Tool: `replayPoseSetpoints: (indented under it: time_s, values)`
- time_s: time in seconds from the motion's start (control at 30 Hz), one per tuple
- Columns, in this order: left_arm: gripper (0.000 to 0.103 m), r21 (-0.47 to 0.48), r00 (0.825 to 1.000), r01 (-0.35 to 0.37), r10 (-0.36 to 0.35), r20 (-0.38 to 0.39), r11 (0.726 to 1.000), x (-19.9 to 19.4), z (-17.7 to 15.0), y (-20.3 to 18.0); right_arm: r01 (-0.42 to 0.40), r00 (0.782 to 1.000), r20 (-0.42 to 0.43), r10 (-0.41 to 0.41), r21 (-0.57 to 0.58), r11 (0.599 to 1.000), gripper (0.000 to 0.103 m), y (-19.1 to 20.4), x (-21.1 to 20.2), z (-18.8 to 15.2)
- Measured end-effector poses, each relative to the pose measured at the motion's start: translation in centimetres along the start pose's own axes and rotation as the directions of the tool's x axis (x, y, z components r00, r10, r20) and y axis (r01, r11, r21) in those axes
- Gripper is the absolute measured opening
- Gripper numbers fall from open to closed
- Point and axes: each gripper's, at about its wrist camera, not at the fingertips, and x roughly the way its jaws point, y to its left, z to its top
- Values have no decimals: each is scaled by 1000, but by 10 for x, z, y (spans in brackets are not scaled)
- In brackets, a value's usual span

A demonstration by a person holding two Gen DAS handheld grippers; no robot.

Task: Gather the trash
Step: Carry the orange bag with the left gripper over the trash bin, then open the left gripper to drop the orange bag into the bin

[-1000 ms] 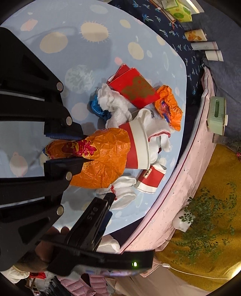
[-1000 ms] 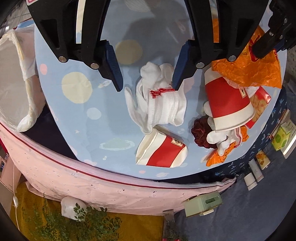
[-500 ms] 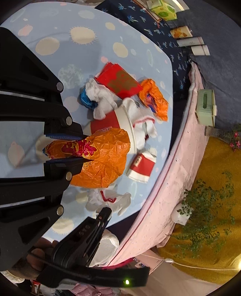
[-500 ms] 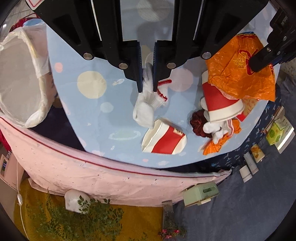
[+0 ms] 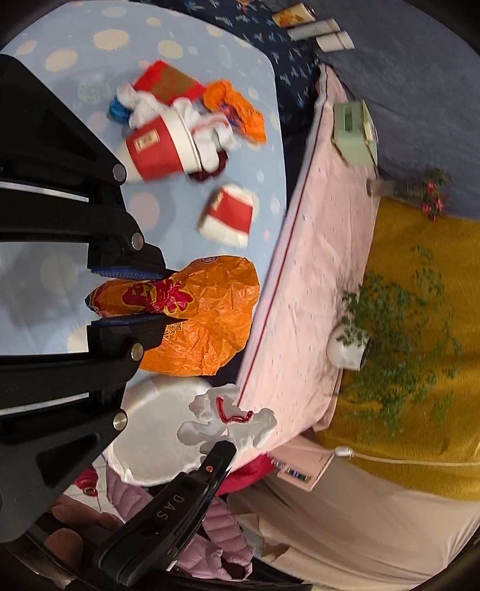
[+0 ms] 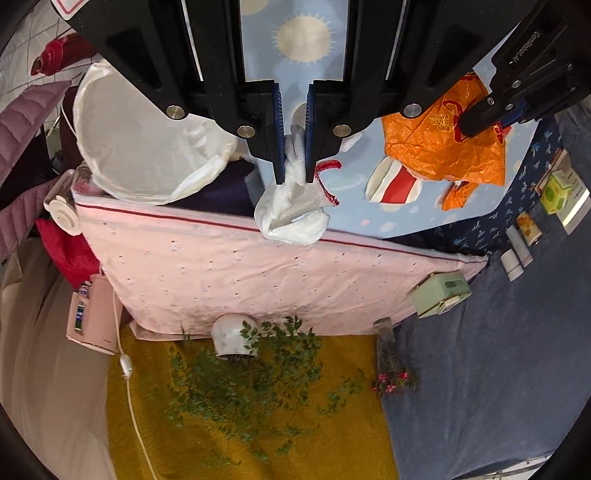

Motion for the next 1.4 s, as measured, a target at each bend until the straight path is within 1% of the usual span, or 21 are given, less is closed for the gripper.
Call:
replayPoseSetpoints:
  time_s: [0.17,0.37,0.47,0.63,0.67,0.7,0.73,0.77,0.8,0.87,0.97,1.03,1.13,1.2,1.27,1.33,1.4]
  values:
    - [15,45,998,63,-63,1,997,13,7,-46,64,998,20,-65,58,996,9,-47,-11,0]
    - [17,90,991,129,-127,-33,987,41,9,-98,133,991,1,-134,121,984,9,-98,-9,-9]
    - [17,111,988,147,-142,-55,983,58,7,-120,153,988,-9,-153,142,978,9,-116,-5,-15]
    - [18,124,982,173,-162,-99,977,84,5,-145,172,985,-27,-170,170,970,9,-139,4,-22]
    - [23,128,980,181,-168,-105,975,88,4,-149,175,985,-28,-173,174,969,10,-143,4,-23]
    - [29,131,981,177,-164,-109,975,91,3,-153,179,984,-30,-177,180,967,12,-146,5,-24]
    - [43,134,982,169,-156,-102,977,93,3,-156,187,982,-31,-185,185,965,15,-148,5,-25]
    - [53,136,985,160,-149,-91,978,93,3,-157,197,980,-26,-195,191,962,16,-149,5,-25]
    - [56,139,987,151,-141,-78,979,92,2,-158,201,979,-25,-200,191,961,17,-150,4,-25]
    - [63,144,990,132,-124,-64,981,91,3,-160,211,977,-21,-211,193,958,26,-151,4,-24]
    - [65,146,993,111,-105,-52,983,89,4,-157,213,976,-8,-216,194,957,35,-150,1,-23]
    - [69,142,995,97,-92,-43,985,86,5,-152,207,978,-3,-210,193,959,37,-147,0,-22]
    - [70,131,997,72,-70,-21,989,79,6,-142,198,979,6,-202,181,963,41,-139,-3,-20]
    - [71,118,999,54,-53,-8,992,72,6,-132,187,981,11,-192,169,968,43,-130,-5,-19]
    - [76,99,999,32,-32,1,995,67,6,-120,175,984,15,-179,158,972,45,-121,-6,-18]
    - [76,82,1000,11,-12,12,997,61,6,-106,165,985,21,-169,145,976,49,-111,-9,-18]
    - [76,68,1000,-17,16,19,998,55,4,-92,151,988,23,-155,130,980,50,-98,-10,-18]
